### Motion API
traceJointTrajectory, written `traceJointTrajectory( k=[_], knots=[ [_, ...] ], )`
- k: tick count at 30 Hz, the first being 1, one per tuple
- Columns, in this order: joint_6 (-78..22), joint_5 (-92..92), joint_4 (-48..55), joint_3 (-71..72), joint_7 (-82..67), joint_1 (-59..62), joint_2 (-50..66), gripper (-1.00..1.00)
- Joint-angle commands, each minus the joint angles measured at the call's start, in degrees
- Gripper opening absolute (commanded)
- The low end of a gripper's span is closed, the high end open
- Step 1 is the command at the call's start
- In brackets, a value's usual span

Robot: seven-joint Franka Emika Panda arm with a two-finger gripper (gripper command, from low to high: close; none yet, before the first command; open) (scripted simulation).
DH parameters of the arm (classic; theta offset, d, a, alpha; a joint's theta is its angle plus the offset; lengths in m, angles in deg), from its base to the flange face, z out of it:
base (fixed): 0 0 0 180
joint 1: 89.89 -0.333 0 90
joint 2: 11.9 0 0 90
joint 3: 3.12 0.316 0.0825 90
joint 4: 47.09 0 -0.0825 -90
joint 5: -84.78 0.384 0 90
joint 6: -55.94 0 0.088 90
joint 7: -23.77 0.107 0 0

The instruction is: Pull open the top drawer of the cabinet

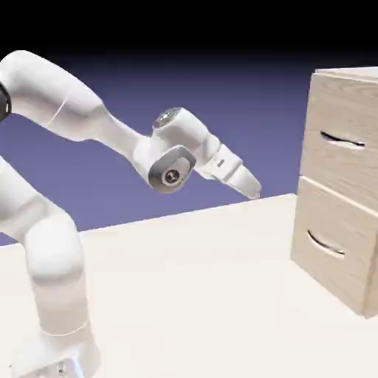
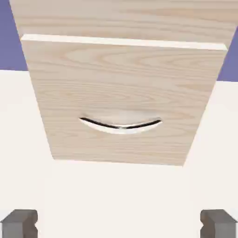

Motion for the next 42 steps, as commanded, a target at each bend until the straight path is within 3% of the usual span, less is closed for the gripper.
traceJointTrajectory(
  k=[1,42],
  knots=[
    [-0.34,2.49,0.74,1.33,-0.50,1.49,-0.10,0.00],
    [-14.24,104.66,30.87,55.90,-20.98,62.40,-4.26,0.00]
  ],
)
